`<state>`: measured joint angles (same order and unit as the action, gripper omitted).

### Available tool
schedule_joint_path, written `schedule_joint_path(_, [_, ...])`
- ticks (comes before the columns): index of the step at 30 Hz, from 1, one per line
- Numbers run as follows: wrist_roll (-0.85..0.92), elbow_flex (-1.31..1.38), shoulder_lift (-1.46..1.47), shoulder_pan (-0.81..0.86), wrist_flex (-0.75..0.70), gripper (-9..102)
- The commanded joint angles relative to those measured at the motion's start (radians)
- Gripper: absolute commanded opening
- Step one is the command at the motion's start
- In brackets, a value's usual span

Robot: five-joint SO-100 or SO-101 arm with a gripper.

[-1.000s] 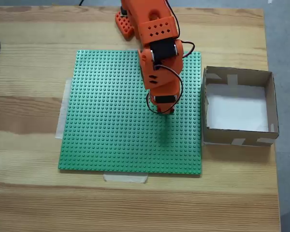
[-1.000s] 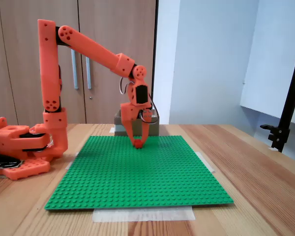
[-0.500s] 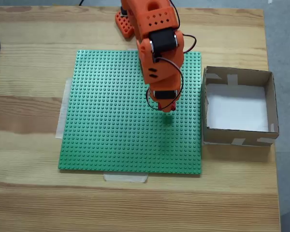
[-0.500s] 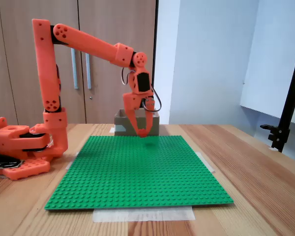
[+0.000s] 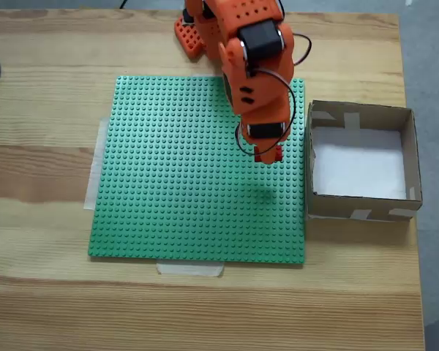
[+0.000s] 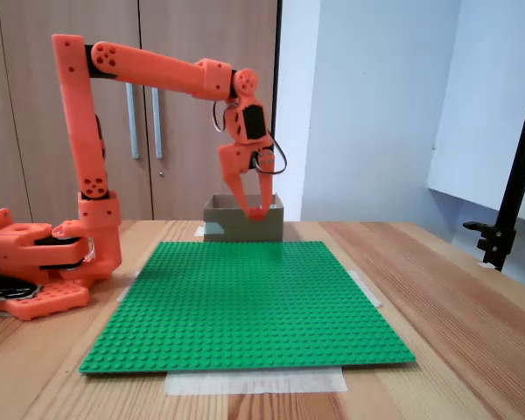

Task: Pick the red lego block and put it in the box.

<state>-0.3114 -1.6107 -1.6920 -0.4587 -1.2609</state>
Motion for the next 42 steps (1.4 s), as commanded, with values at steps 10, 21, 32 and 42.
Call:
schedule_joint_path(10, [-0.02,0.209,-0.049,-0.083,-0.061,-1])
schedule_joint_path(21, [-0.009,0.281,-0.034,-0.158,-0.074,-1])
schedule_joint_path(32, [0.002,0.284,-0.006,-0.268,-0.052,-1])
schedule_joint_path(42, [0.003,0.348,0.078,-0.339,-0.06,-1])
